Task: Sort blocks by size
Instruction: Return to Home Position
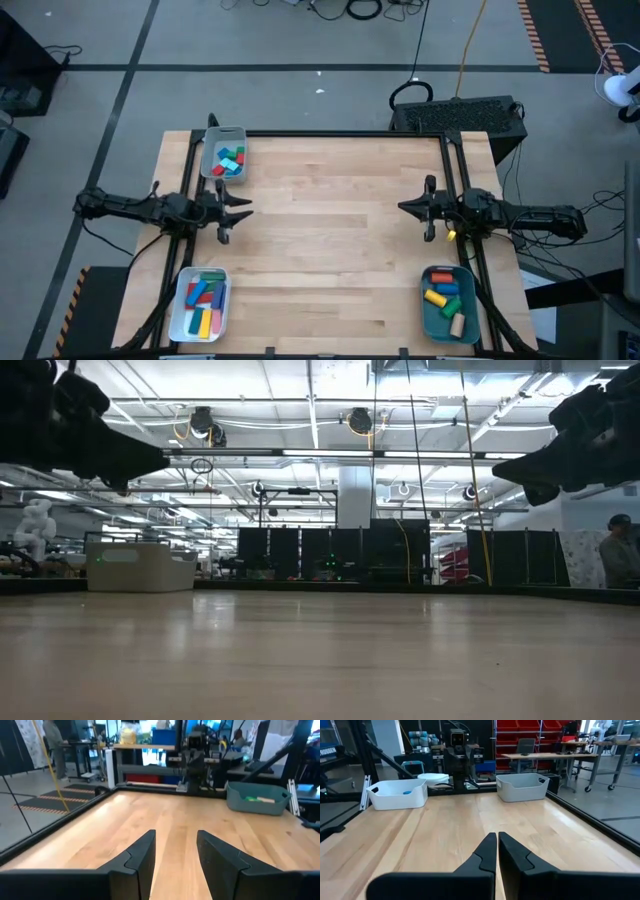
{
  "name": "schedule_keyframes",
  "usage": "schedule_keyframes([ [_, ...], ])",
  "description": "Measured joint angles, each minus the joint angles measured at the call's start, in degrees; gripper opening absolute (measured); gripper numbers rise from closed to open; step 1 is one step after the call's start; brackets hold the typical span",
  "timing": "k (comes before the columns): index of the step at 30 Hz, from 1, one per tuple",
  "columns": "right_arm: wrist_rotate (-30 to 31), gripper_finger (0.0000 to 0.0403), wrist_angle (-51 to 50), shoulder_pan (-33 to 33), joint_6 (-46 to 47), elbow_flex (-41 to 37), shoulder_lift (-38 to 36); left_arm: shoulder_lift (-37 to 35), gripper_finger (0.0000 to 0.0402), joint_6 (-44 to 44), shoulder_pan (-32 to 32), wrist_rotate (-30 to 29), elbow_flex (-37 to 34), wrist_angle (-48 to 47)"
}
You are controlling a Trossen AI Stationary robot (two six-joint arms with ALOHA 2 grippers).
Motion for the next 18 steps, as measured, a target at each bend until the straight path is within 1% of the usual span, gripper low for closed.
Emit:
schedule_keyframes([
  [3, -0.04, 0.0, -0.06, 0.0, -0.58, 0.0, 0.02, 1.46, 0.0146, -0.25, 0.0, -0.02, 0.0, -0.02],
  [8, -0.11, 0.0, -0.12, 0.0, 0.73, 0.0, 0.01, 1.57, 0.0146, -0.18, 0.04, -0.42, -0.02, 0.0],
  [13, -0.11, 0.0, -0.04, 0.0, -1.92, 0.0, 0.02, 1.57, 0.0146, 0.15, 0.07, -0.87, -0.04, 0.0],
  [18, -0.13, 0.0, -0.04, 0.0, -2.04, 0.0, 0.02, 1.59, 0.0146, 1.02, 0.07, -0.93, -0.04, 0.0],
])
